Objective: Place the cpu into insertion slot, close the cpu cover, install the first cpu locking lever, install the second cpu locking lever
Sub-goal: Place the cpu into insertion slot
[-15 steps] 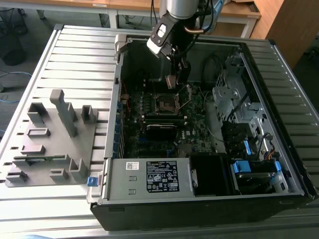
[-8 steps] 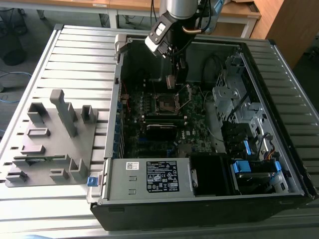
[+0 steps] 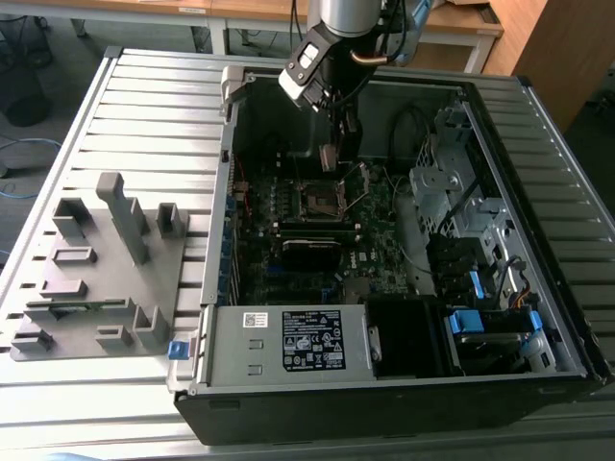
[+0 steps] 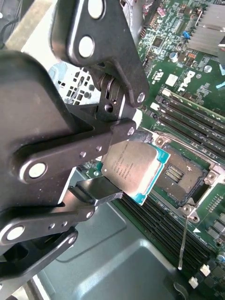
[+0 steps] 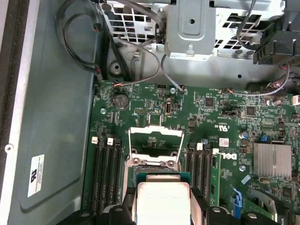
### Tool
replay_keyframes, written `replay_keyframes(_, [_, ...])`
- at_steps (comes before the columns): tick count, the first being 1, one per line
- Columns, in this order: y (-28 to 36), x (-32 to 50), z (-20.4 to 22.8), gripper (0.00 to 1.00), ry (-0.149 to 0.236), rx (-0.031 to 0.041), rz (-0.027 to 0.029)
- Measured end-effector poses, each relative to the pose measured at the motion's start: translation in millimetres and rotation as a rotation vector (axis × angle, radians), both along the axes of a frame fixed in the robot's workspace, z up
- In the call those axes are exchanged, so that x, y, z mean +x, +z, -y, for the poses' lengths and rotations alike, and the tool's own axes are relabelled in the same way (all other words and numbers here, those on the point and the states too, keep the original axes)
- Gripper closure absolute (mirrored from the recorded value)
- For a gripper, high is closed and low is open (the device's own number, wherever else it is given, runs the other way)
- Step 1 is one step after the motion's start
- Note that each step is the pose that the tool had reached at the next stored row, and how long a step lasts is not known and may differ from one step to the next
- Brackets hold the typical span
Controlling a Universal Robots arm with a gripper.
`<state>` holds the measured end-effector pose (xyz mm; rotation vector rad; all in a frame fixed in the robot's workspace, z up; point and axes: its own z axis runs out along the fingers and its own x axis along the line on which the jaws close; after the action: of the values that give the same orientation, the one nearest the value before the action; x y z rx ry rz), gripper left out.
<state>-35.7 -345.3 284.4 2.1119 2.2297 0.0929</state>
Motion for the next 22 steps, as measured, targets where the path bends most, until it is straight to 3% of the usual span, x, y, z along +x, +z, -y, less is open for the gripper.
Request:
replay_keyframes(7, [-0.6, -6.0, -1.5, 0.46, -0.007, 0.0001, 0.0])
replay_keyframes(15, [-0.9, -6.1, -1.6, 0.46, -0.007, 0.0001, 0.0])
replay_keyframes(22, [-5.1, -6.1, -1.6, 0.46, -0.007, 0.0001, -0.0001])
